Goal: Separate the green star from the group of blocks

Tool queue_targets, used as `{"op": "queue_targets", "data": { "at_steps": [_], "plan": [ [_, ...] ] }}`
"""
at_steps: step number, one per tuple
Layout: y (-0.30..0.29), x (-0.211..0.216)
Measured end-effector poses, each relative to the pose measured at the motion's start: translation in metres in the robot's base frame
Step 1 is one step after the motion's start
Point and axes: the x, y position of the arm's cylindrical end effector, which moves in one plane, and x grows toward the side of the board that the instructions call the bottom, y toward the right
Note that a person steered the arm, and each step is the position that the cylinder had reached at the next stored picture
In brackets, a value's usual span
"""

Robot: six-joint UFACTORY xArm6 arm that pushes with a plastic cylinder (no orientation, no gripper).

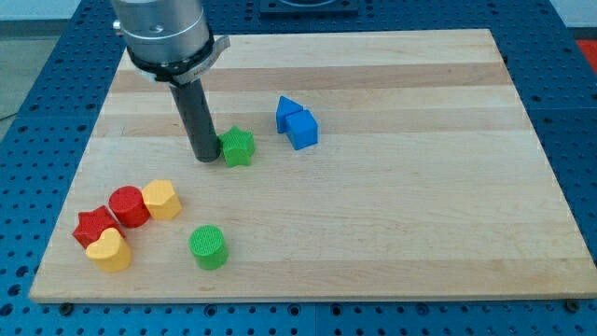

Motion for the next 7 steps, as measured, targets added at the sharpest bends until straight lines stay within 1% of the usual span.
{"op": "queue_targets", "data": {
  "at_steps": [1,3,6,7],
  "plan": [
    [0.001,0.006],
    [0.028,-0.009],
    [0.027,-0.015],
    [-0.006,-0.005]
  ]
}}
